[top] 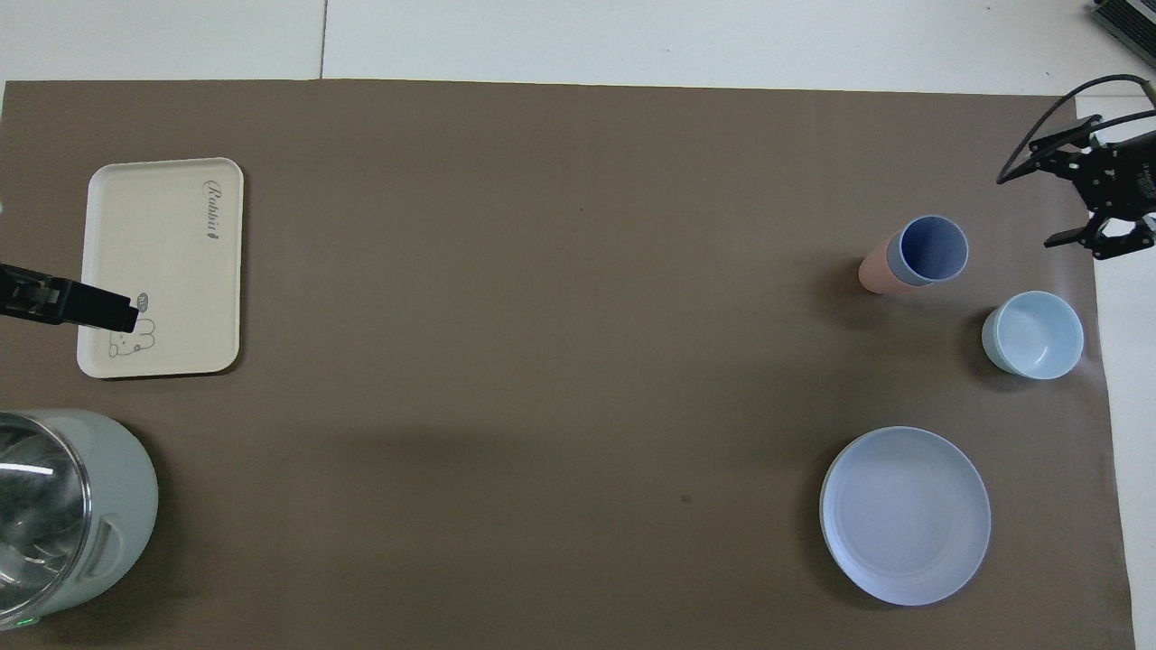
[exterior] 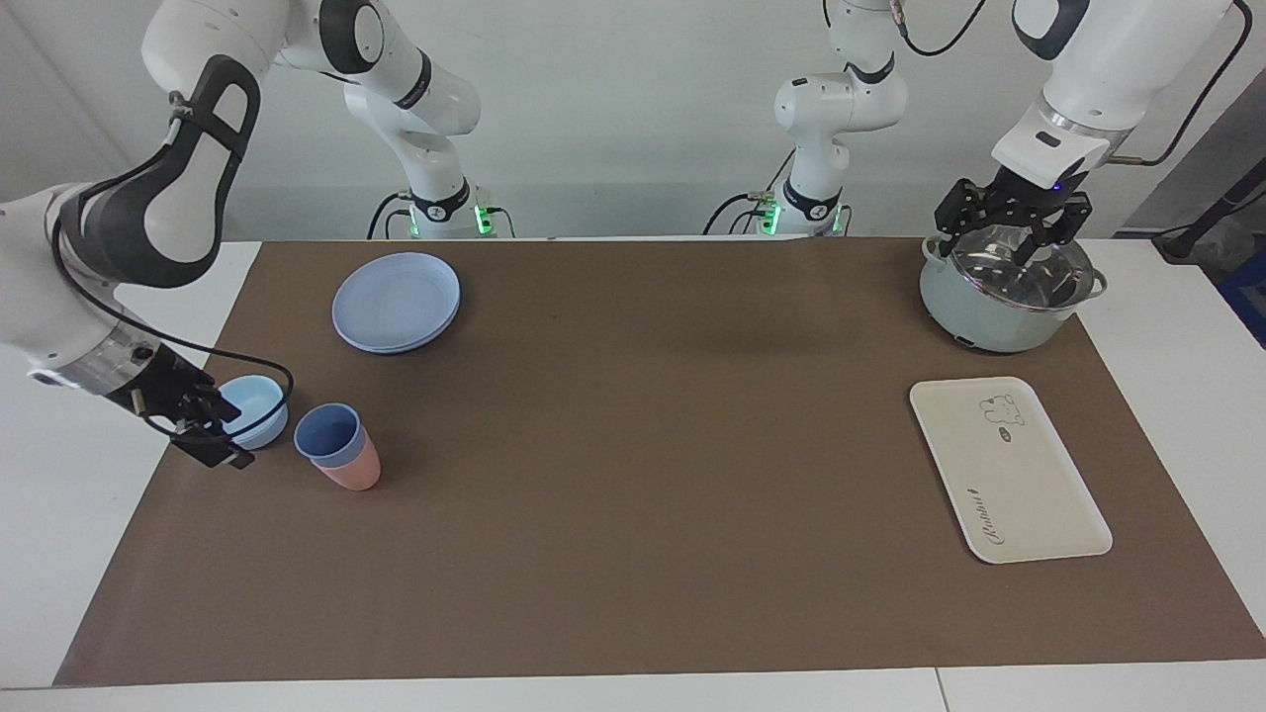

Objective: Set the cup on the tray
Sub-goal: 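Move the right gripper to the stacked pink and blue cups and grasp them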

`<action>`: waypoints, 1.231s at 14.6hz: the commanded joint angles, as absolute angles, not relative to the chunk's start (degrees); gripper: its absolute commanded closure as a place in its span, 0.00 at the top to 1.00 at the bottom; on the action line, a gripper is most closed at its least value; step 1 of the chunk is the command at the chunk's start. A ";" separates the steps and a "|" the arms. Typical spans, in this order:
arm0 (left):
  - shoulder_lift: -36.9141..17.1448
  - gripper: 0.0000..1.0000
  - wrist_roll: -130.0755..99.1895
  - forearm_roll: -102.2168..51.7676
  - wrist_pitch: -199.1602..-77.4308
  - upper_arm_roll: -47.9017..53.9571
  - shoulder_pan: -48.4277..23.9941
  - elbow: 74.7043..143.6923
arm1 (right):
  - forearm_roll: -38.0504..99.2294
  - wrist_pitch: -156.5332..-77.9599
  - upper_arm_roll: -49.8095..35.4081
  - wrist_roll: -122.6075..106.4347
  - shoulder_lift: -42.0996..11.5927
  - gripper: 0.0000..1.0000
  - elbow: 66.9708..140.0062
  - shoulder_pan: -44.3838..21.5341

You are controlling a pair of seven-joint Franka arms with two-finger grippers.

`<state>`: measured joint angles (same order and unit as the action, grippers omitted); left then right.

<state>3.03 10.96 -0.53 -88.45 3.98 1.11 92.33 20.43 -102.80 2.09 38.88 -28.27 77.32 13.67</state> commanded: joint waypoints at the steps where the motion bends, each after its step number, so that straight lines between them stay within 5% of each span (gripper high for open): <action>1: 3.60 1.00 11.34 0.70 -87.89 4.04 0.97 92.46 | 28.37 -101.34 1.67 40.43 -34.96 0.96 73.57 17.31; 11: 3.60 1.00 11.34 0.70 -87.98 4.04 1.05 92.46 | 33.93 -100.55 1.49 49.57 -34.55 0.96 84.89 16.70; 18: 3.69 1.00 11.34 0.70 -87.89 4.04 0.97 92.46 | 34.19 -101.25 1.06 52.12 -34.28 0.97 85.96 16.35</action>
